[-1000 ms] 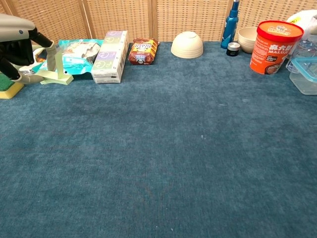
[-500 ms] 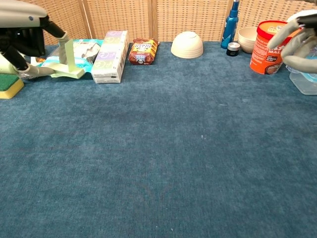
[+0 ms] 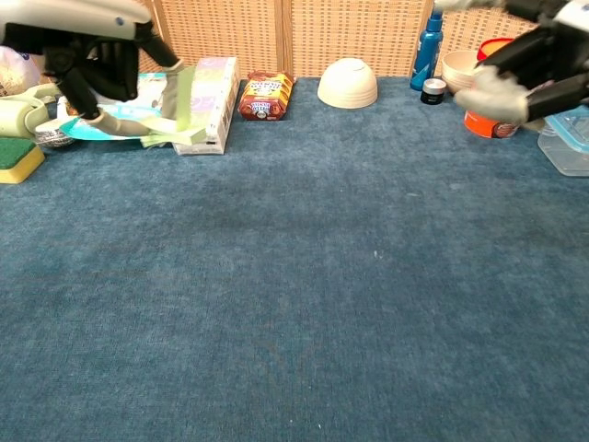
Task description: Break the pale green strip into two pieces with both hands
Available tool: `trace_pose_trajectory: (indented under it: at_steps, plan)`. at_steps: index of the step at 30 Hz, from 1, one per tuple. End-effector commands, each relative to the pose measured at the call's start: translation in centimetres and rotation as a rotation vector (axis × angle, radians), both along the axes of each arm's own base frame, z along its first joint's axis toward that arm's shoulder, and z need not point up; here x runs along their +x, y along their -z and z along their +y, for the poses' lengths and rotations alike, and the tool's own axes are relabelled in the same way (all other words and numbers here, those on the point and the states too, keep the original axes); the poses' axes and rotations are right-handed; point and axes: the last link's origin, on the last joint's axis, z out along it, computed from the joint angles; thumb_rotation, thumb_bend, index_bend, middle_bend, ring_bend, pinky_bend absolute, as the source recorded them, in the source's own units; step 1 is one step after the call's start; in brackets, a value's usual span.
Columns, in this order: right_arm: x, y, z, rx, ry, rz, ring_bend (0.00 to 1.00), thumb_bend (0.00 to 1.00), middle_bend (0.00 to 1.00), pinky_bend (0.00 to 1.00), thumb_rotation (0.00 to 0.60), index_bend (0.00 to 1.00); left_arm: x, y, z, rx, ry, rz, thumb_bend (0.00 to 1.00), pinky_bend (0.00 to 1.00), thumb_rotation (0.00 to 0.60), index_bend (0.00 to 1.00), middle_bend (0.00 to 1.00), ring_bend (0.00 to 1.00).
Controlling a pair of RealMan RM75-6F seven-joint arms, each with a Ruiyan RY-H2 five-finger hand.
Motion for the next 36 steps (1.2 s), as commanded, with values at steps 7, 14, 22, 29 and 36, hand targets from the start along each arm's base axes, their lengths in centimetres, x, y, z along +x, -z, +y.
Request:
trace_pose_trajectory:
  at_steps: [7, 14, 22, 29, 36]
  plan:
    - [1.2, 1.8, -0.2, 0.032, -0.049, 0.062, 0.96, 0.34, 0.93, 0.9, 0.6, 0.32, 1.7, 0.4, 1.3, -0.014, 0.024, 0.029, 0.42, 1.0, 0.6, 0.71, 1.0, 1.0]
    - [2.3, 1.6, -0.6, -0.011, -0.09, 0.098, 0.98, 0.34, 0.96, 0.93, 0.6, 0.38, 2.7, 1.0, 2.1, -0.033, 0.029, 0.063, 0.42, 1.0, 0.6, 0.71, 1.0, 1.0]
    - [3.1, 1.6, -1.1, -0.097, -0.1, 0.138, 0.99, 0.34, 0.98, 0.95, 0.6, 0.4, 3.7, 1.8, 2.4, -0.057, 0.032, 0.09, 0.42, 1.0, 0.6, 0.71, 1.0, 1.0]
    - [4.4, 1.8, -1.2, -0.125, -0.129, 0.138, 0.99, 0.34, 0.98, 0.95, 0.6, 0.4, 4.8, 2.5, 2.7, -0.074, 0.033, 0.091, 0.42, 1.0, 0.6, 0.71, 1.0, 1.0]
    - [5.2, 1.9, -1.2, -0.129, -0.147, 0.132, 0.99, 0.34, 0.98, 0.95, 0.6, 0.41, 6.4, 3.3, 3.1, -0.087, 0.047, 0.087, 0.42, 1.0, 0.6, 0.71, 1.0, 1.0]
